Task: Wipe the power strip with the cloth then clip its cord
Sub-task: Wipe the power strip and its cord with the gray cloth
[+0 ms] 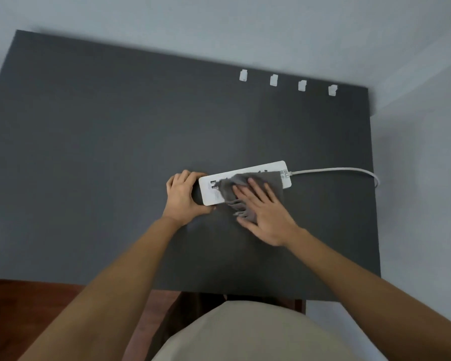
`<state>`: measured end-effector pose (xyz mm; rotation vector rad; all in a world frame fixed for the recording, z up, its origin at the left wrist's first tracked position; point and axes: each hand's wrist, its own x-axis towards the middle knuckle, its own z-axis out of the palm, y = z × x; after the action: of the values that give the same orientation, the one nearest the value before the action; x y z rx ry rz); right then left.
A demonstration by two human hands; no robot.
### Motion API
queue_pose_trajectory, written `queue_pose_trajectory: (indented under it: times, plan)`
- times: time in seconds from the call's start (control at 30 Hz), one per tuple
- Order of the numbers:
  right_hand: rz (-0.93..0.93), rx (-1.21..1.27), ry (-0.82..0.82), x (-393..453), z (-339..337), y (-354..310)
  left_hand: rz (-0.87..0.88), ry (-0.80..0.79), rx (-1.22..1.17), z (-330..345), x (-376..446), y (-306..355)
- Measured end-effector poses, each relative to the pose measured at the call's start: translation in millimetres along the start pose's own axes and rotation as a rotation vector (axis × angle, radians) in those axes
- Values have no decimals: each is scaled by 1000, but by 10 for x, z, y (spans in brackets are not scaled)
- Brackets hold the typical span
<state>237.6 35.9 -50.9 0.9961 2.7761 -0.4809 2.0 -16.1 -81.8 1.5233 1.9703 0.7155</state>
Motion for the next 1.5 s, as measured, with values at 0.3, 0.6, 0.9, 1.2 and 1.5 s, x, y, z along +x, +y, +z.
queue_pose_trajectory:
  times: [0.3,0.6,0.9,1.2,1.5]
  plan:
    - [63,85,2,463,-5,-497,-5,14,48,31,-15,13]
    - [523,142,195,455,-85,99,-13,17,19,37,-11,8]
    - [364,99,129,161,-98,580,-44,-5,15,27,-1,15]
    - [734,500,209,416,-559,600,-82,-131,-366,-243,-85,407]
    - [415,661,-345,-43,-983,425,64,-162,-309,-574,-128,869]
